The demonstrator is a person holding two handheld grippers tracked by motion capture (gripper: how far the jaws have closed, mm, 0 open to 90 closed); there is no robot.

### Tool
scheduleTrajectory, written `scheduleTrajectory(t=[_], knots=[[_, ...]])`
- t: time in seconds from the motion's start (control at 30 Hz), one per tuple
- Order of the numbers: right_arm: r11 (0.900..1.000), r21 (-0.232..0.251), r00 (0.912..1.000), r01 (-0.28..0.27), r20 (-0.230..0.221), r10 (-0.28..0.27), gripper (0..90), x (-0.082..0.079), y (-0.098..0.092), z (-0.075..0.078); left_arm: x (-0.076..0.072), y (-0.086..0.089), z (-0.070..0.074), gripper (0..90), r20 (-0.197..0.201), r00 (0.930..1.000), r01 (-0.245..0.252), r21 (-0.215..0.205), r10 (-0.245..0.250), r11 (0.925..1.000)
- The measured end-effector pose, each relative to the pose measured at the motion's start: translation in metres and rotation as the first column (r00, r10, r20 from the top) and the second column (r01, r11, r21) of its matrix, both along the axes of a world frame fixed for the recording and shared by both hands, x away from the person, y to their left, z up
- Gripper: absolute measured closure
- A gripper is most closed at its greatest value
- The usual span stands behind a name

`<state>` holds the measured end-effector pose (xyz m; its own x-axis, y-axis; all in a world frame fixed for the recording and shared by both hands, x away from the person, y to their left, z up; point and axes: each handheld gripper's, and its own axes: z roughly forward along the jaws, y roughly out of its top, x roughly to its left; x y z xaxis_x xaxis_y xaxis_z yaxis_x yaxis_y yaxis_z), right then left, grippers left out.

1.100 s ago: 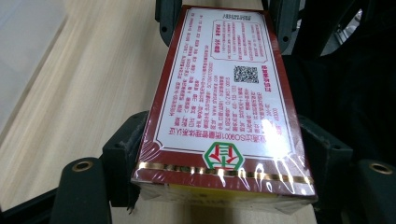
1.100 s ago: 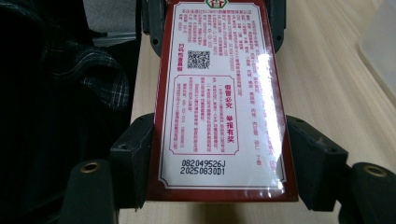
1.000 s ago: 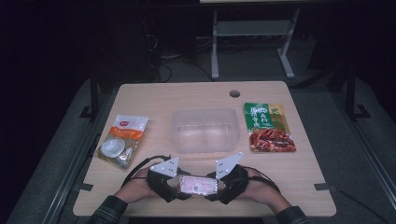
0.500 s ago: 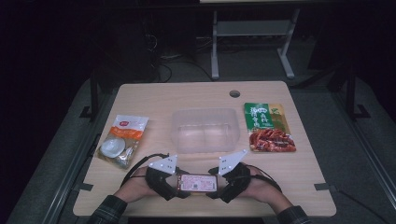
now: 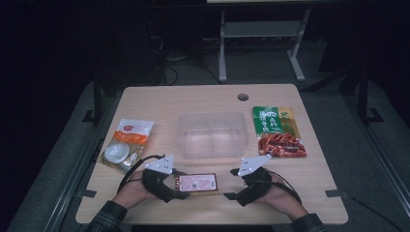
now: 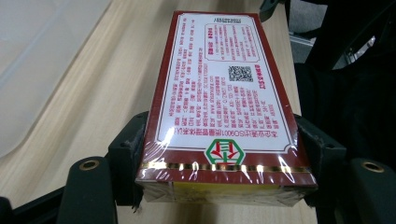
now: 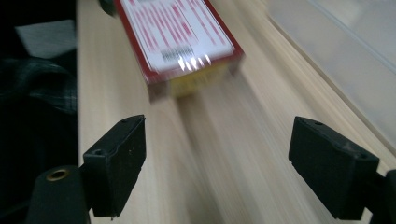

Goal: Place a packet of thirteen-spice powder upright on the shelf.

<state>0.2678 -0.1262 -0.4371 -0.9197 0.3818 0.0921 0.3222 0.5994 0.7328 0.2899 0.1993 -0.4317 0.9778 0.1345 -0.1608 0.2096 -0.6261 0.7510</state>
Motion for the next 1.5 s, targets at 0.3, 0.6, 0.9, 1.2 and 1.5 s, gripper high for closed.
scheduleTrajectory(t=[0.3,0.6,0.9,1.2,1.5], knots=[[0.984,-0.056,0.9856,0.168,0.027,-0.167,16.9,-0.009,-0.03,-0.011,0.002,0.004,0.002,31.6,0.004,0.9991,-0.043,-0.003,0.043,0.9991],[0.974,-0.013,0.9735,0.225,0.042,-0.225,14.4,-0.015,-0.04,-0.013,0.007,-0.002,0.007,31.6,0.003,0.9982,-0.059,0.011,0.059,0.9982],[0.978,-0.013,0.9771,0.206,0.056,-0.205,14.1,-0.016,-0.034,-0.012,0.031,-0.006,0.021,31.6,0.009,0.9956,-0.093,-0.003,0.093,0.9956],[0.978,-0.018,0.9754,0.21,0.072,-0.208,14.1,-0.017,-0.034,-0.011,0.054,-0.014,0.037,31.6,0.036,0.9937,-0.106,-0.005,0.106,0.9943],[0.977,-0.01,0.9745,0.213,0.076,-0.211,14.1,-0.017,-0.034,-0.011,0.081,-0.032,0.054,31.6,0.065,0.9927,-0.102,0.007,0.102,0.9947]])
